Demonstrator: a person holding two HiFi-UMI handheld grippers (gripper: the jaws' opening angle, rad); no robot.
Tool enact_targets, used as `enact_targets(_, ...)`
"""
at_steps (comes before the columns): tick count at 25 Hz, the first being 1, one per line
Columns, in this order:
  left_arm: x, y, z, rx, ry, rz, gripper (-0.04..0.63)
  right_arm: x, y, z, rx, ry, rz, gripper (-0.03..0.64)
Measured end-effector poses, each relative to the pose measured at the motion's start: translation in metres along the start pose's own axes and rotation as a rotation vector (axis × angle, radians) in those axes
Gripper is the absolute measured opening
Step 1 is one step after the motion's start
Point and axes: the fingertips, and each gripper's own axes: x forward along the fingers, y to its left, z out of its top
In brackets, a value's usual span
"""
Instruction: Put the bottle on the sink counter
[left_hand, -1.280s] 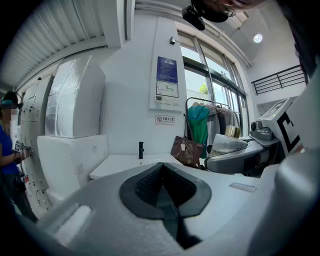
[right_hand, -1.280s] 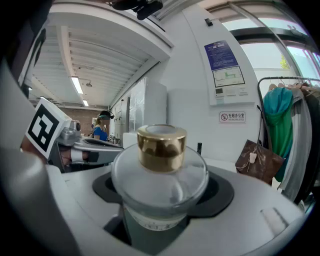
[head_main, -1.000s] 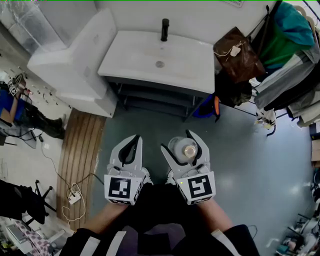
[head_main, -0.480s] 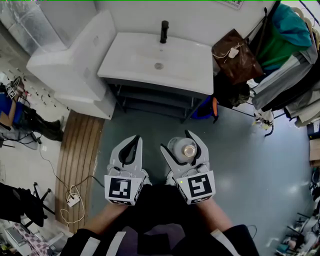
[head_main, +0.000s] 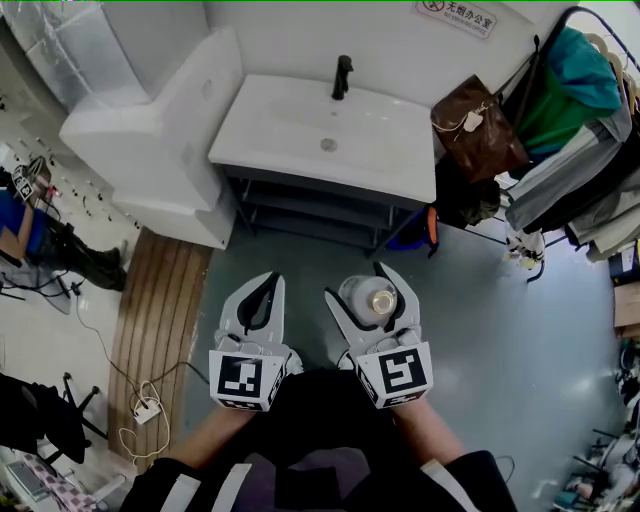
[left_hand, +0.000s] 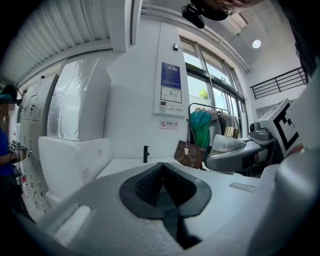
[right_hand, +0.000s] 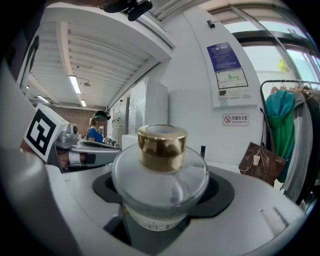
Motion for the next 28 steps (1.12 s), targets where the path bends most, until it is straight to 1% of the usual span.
enact_targets(6,-0.008,0.029,0.0,-0.003,-0.009,0.013,0.0,0.017,0.011,0.004,0.004,0.002,-0.016,0.344)
enact_targets(14,-0.003,0.056,-0.003,-0.023,-0.006,0.046,0.0,0.047,0.019,0.004,0.0,0.021,0.017,0.344)
enact_targets(20,0.024,0.078,-0.003,-0.017,0.012,0.082,0.0,0.086,0.015,-0.002,0.008,0.036,0.068,0.344)
enact_targets(28,0.081,0.106,0.006,-0.012,0.038,0.129,0.0,0.146,-0.021,0.002,0.021,0.047,0.119,0.344)
